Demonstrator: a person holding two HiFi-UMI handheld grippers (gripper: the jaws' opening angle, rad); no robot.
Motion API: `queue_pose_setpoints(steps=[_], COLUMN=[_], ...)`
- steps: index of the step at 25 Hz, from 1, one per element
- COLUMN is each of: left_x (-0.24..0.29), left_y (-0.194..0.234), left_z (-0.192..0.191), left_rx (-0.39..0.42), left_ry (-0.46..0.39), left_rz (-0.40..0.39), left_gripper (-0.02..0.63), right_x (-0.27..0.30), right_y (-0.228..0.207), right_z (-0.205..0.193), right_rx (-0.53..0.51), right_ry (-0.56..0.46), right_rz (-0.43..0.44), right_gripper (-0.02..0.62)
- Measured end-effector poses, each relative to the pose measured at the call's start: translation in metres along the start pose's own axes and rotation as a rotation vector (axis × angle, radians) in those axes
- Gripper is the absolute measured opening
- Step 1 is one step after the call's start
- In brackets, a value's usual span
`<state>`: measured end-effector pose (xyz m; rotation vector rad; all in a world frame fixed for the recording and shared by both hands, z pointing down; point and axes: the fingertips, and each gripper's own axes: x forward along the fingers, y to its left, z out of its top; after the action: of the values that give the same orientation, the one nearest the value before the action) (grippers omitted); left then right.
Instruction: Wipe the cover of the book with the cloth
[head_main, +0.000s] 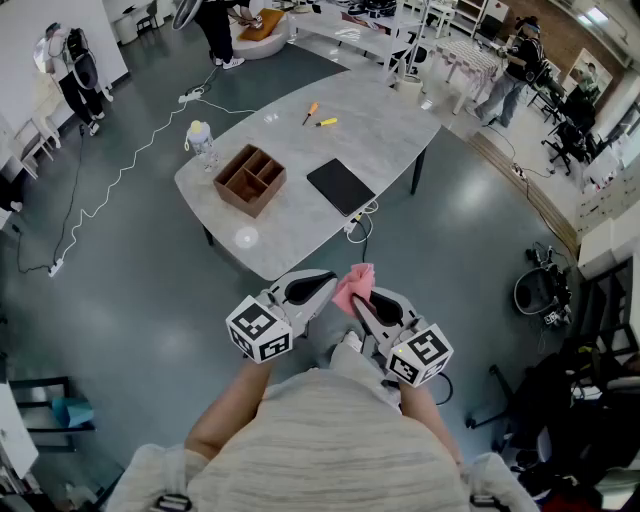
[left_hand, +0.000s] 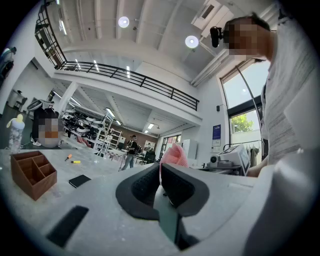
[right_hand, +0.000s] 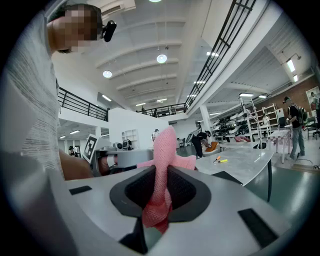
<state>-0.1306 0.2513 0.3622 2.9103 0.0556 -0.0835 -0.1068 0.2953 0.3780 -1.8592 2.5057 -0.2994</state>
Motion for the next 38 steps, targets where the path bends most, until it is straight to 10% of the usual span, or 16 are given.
queue_pose_setpoints(steps=[38], left_x=[0.058], left_y=[0.037], left_z=[-0.012], left_rx=[-0.014], left_ry=[0.039], left_rz=[0.046], left_gripper=[0.021], right_x=[0.015], right_y=[-0.073], right_z=[0.011], right_rx=[0.042], right_ry=[-0.039], right_rz=[0.05], right_gripper=[0.066])
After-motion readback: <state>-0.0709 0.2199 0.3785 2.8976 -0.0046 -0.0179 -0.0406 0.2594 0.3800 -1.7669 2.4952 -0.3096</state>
